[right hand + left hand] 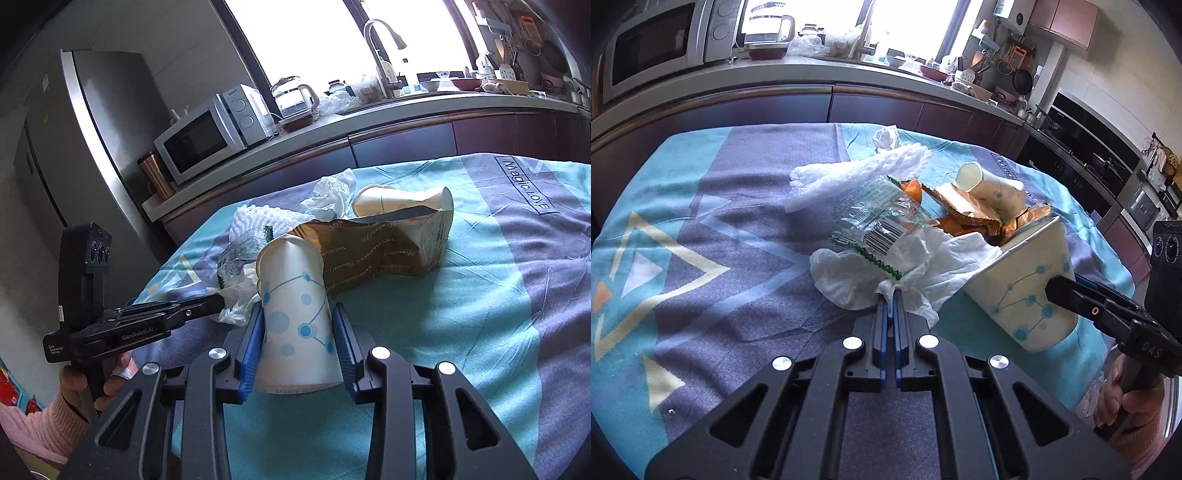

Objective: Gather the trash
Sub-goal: 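Grasp the white tissue with the left tool while the right tool grasps the white paper cup, then carry the tissue and paper cup with both tools over the teal bin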

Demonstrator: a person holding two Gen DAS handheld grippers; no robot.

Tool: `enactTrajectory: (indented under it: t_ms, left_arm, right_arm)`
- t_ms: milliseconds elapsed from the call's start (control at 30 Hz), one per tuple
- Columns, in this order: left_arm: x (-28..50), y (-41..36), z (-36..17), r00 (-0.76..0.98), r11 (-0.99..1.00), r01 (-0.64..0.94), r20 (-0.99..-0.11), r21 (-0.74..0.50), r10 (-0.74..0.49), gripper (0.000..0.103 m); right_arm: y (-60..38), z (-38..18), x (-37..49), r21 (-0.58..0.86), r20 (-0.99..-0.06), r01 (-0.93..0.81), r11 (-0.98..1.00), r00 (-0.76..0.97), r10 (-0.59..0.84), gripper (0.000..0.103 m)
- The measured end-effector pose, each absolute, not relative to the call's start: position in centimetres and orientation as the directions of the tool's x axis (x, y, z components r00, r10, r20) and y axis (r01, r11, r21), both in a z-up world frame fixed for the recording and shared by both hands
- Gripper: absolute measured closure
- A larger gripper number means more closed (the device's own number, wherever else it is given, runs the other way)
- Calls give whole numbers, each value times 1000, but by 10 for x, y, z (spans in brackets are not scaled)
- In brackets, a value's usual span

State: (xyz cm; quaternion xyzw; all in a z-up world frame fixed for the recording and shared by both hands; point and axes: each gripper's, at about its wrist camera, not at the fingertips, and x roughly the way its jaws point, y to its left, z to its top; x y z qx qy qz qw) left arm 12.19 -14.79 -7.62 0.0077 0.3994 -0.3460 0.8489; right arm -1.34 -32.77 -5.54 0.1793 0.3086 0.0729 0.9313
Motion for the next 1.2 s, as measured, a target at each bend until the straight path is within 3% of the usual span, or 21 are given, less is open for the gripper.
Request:
enactTrajectory:
  t_ms: [333, 1200]
  left_arm:
    - [98, -104, -55, 474, 760, 604, -659, -239, -584, 100]
    - [58, 21, -45, 622, 868, 431, -616, -246, -483, 100]
  right_arm:
    - [-314, -44, -20, 402, -520, -94, 911, 796, 311, 68]
    - [-237, -37, 10, 469, -457, -306, 828, 718, 524, 68]
